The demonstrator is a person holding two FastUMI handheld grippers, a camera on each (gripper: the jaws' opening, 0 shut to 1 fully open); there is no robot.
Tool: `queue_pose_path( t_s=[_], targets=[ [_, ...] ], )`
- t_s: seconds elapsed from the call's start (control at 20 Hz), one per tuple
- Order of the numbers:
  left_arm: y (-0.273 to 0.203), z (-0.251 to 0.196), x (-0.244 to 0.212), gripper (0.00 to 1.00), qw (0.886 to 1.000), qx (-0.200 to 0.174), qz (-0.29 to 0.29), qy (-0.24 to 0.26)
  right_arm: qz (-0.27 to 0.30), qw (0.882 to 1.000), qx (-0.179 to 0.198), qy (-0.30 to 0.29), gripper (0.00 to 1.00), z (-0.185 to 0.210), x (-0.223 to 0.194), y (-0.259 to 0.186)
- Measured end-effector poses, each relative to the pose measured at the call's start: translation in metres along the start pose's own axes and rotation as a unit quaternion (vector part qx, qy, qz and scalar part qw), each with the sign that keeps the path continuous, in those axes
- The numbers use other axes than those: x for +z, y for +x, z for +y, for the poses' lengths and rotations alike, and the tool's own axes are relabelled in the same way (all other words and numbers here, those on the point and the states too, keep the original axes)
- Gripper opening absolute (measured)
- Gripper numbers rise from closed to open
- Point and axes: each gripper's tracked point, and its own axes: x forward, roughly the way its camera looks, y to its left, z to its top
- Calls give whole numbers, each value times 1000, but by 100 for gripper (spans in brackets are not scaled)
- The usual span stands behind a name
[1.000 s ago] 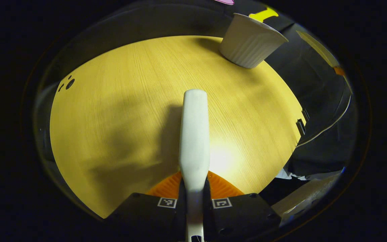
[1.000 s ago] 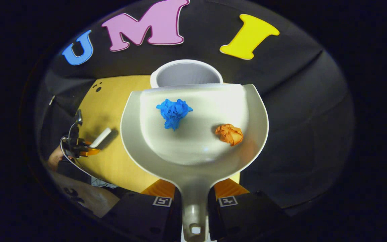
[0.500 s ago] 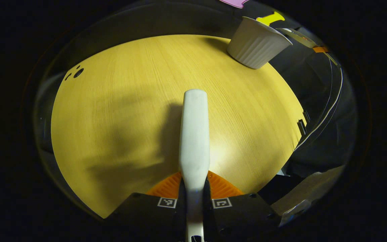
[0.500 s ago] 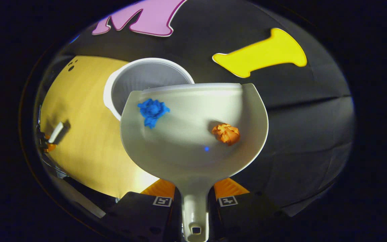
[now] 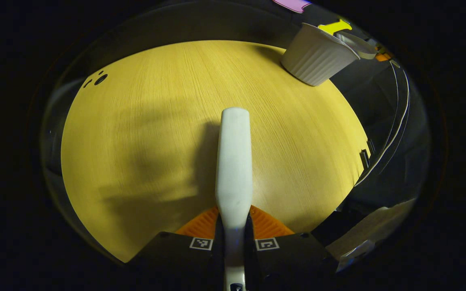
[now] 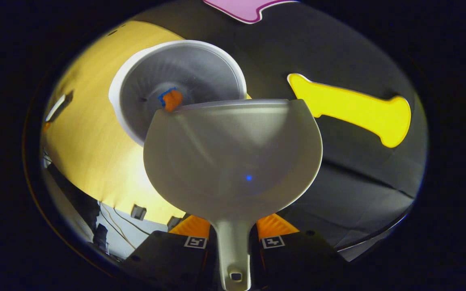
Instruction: Pick up the small broom and dustpan from the desktop, sweep the trash into the dustpan with the broom, and then empty the trash into the garbage bin.
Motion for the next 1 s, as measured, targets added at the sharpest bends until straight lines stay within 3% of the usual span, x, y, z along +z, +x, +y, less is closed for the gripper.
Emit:
queue_pose_path(
  t_s=[0.35,0.6,0.75,1.0],
  targets=[
    [1,3,1,24,1000,13,-4,-13,-18,1000,-1,19,34,-4,4,2],
    [0,9,3,24,999,34,-6,-14,-102,988,35,107,34,8,8,-9],
    [-3,11,3,24,999,44,-6,-21,-162,973,56,154,34,31,4,-33],
    [-6,14,0,24,998,63,-8,-28,-273,928,128,217,36,87,8,-98]
  ],
)
